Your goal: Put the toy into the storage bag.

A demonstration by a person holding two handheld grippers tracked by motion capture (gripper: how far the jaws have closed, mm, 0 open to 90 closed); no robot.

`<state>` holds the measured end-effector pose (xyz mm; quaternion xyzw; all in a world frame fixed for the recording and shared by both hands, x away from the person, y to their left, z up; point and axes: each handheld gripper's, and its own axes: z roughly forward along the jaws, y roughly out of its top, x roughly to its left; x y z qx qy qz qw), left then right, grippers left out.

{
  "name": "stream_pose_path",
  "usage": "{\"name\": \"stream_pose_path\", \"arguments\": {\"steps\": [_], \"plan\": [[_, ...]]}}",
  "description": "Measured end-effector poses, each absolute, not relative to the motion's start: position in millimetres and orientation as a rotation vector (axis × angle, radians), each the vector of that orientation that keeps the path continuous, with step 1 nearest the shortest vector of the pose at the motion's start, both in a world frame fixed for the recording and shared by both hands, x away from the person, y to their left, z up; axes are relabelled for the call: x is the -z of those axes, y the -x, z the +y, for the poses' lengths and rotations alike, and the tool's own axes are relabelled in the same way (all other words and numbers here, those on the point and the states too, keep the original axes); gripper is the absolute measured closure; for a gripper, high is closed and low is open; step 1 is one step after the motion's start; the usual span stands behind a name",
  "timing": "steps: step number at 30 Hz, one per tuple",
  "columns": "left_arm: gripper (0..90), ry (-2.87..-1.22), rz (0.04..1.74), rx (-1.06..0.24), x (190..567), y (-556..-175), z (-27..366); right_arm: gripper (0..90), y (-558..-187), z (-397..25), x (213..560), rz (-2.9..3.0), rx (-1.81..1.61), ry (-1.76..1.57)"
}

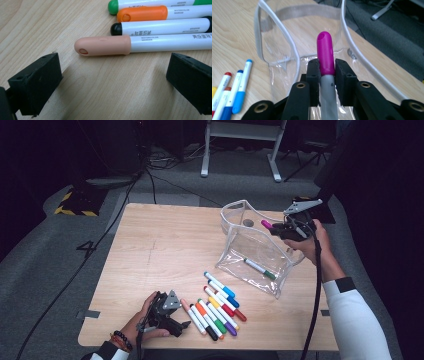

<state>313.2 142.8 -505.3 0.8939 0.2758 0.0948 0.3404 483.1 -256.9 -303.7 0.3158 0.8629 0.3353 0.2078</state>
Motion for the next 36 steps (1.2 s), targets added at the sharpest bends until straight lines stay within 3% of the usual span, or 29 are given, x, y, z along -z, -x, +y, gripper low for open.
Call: {"name": "stream_pose_path", "arguments": {"steps": [10, 21, 25, 36], "plan": [[0.2, -2.327, 0.715, -0.245, 505.4, -313.5, 142.9, 74.5, -494.6, -240.1, 319.4, 2.537, -0.696, -0.925], [0.2, -2.327, 0.715, -0.244, 505.4, -313.5, 142.9, 74.0, -489.1, -231.4, 323.3, 2.650, -0.704, -0.870], [0.2, -2.327, 0.715, -0.244, 505.4, -313.5, 142.8, 60.1, -489.2, -233.7, 322.8, 2.620, -0.703, -0.900], [0.2, -2.327, 0.715, -0.245, 505.4, -313.5, 142.9, 45.9, -472.5, -258.3, 297.5, 2.407, -0.900, -0.925]]}}
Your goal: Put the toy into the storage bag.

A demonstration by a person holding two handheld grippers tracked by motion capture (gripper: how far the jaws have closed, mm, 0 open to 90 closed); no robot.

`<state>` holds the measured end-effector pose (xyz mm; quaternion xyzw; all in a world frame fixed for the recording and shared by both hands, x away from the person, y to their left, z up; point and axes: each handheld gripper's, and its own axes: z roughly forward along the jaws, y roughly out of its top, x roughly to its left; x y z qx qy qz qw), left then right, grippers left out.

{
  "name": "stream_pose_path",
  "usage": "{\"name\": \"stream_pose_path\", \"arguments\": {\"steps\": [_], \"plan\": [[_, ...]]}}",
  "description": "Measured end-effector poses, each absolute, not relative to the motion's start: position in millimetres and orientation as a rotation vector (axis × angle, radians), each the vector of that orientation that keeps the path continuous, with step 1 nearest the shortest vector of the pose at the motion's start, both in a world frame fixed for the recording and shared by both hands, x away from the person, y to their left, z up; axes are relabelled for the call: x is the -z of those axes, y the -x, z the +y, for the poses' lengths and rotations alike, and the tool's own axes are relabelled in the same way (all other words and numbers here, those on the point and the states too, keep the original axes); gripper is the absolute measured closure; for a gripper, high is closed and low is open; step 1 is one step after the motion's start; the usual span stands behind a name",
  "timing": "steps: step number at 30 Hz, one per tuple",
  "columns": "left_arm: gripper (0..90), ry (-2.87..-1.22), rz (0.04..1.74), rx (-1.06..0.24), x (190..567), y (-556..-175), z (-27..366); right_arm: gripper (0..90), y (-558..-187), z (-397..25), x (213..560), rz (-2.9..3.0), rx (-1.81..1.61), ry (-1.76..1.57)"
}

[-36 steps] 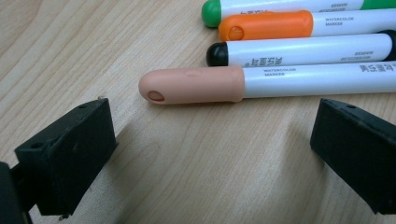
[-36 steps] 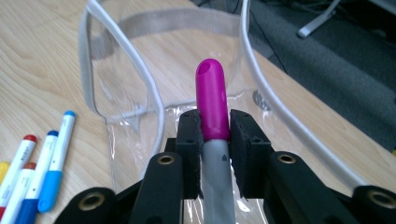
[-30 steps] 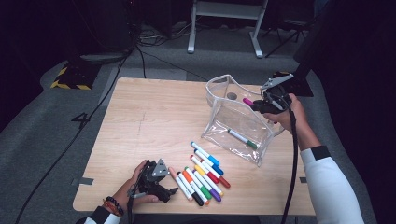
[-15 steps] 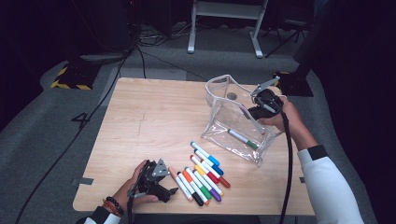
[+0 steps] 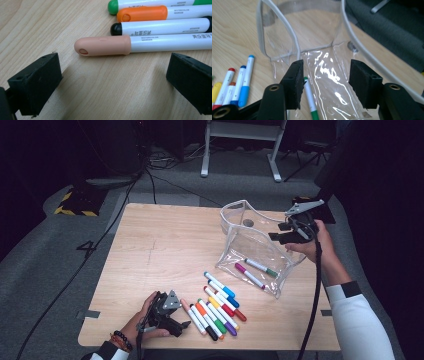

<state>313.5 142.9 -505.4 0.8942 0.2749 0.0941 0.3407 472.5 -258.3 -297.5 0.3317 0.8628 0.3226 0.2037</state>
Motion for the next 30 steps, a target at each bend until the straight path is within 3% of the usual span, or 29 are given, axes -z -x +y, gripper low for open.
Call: {"name": "stream_pose_path", "arguments": {"steps": [7, 15, 24, 30], "plan": [[0.2, -2.327, 0.715, -0.244, 505.4, -313.5, 142.9, 43.5, -434.3, -276.7, 275.6, 2.292, -1.103, -0.847], [0.2, -2.327, 0.715, -0.245, 505.4, -313.5, 142.9, 42.8, -384.3, -278.5, 277.5, 2.285, -1.182, -0.696], [0.2, -2.326, 0.717, -0.245, 505.3, -313.3, 142.8, 43.2, -340.5, -268.0, 299.1, 2.322, -1.247, -0.578], [0.3, -2.325, 0.721, -0.249, 505.4, -312.9, 142.7, 43.9, -323.5, -262.9, 331.8, 2.379, -1.266, -0.561]]}}
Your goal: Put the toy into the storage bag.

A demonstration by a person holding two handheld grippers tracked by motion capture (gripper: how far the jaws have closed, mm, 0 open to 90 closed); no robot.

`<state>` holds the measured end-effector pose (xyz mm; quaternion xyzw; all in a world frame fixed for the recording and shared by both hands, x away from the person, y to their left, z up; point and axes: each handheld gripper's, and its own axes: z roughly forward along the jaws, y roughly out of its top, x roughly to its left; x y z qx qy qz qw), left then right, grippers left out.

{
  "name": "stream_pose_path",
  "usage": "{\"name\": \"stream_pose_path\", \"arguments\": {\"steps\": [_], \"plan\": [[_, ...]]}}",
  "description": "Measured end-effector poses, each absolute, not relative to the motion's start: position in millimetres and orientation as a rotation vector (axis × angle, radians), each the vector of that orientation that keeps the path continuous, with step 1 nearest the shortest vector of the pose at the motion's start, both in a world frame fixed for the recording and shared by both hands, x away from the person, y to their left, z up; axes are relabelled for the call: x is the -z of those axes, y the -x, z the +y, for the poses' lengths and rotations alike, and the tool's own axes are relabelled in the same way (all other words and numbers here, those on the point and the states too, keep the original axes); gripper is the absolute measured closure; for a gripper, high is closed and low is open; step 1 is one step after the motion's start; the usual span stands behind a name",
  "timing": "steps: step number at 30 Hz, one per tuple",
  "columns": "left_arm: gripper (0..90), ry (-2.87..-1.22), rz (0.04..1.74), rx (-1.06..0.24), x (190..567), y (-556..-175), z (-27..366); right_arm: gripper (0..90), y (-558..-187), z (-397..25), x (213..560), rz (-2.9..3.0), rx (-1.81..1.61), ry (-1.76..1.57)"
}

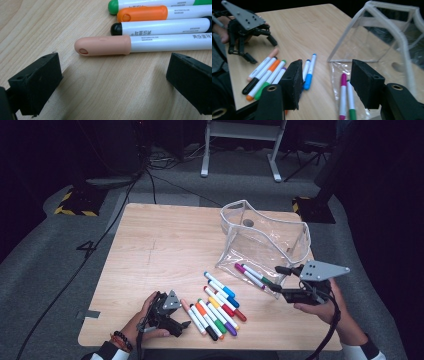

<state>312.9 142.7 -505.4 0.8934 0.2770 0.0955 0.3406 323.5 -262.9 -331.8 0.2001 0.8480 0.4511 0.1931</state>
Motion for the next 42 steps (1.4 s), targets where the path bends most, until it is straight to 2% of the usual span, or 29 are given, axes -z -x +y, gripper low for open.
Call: {"name": "stream_pose_path", "arguments": {"steps": [8, 10, 18, 25, 34, 42], "plan": [[0.3, -2.325, 0.724, -0.250, 505.4, -312.9, 142.5, 48.5, -326.3, -243.8, 391.4, 2.457, -1.207, -0.578], [0.3, -2.324, 0.723, -0.250, 505.4, -313.2, 142.2, 53.3, -333.8, -233.8, 407.6, 2.485, -1.202, -0.581], [0.3, -2.324, 0.722, -0.250, 505.5, -313.3, 142.2, 58.9, -365.8, -188.2, 450.3, 2.590, -1.118, -0.505], [0.4, -2.323, 0.724, -0.251, 505.4, -313.0, 142.1, 61.7, -390.8, -164.6, 468.6, 2.633, -1.071, -0.541], [0.4, -2.322, 0.722, -0.251, 505.5, -313.3, 141.8, 62.4, -410.3, -162.8, 485.1, 2.687, -1.023, -0.633], [0.4, -2.323, 0.721, -0.251, 505.5, -313.3, 141.9, 75.3, -413.9, -168.9, 490.0, 2.676, -1.028, -0.676]]}}
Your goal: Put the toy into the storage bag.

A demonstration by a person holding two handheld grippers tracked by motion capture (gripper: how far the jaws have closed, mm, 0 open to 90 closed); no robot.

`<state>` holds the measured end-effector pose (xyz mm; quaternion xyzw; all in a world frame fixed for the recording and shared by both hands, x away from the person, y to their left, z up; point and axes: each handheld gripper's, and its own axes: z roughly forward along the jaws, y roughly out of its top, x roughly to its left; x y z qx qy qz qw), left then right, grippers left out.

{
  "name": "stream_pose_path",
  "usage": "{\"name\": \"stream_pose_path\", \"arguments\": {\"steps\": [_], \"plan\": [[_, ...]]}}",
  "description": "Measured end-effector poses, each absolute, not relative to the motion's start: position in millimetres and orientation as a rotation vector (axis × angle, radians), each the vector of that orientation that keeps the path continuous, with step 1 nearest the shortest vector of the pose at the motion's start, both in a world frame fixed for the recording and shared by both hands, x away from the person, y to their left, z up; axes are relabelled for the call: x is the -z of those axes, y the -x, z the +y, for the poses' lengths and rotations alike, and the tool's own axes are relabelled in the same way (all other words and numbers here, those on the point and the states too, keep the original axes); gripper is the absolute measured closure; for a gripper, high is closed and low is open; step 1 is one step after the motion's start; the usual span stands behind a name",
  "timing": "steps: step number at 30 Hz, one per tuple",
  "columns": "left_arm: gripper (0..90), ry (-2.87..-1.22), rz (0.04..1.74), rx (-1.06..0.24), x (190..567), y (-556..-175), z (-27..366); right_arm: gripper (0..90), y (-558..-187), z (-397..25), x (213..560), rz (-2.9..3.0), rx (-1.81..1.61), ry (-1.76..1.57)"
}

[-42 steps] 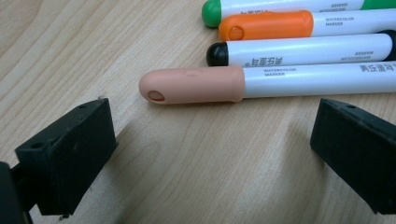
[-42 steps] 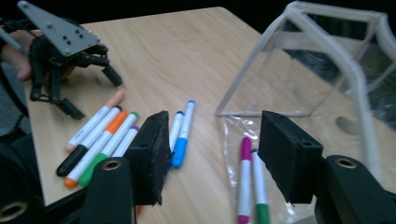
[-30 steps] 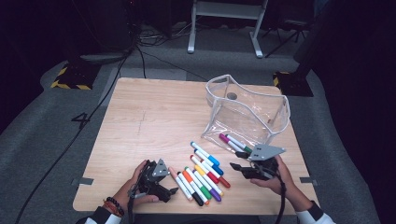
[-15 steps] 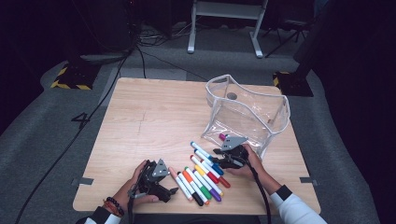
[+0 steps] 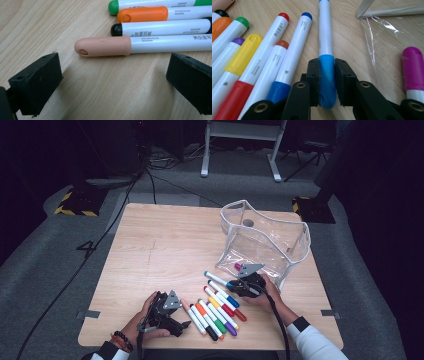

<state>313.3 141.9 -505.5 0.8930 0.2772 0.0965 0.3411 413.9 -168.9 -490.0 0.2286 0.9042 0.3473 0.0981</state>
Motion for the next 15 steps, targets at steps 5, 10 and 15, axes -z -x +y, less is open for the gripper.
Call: {"name": "stream_pose_path", "arguments": {"steps": [5, 10, 15], "plan": [[0.4, -2.323, 0.721, -0.251, 505.5, -313.3, 141.9, 75.5, -411.0, -168.1, 487.7, 2.662, -1.008, -0.647], [0.4, -2.323, 0.721, -0.251, 505.5, -313.3, 141.9, 75.5, -406.4, -171.2, 474.2, 2.621, -1.024, -0.625], [0.4, -2.323, 0.721, -0.251, 505.5, -313.3, 141.9, 75.5, -397.4, -174.8, 454.9, 2.592, -1.058, -0.585]]}}
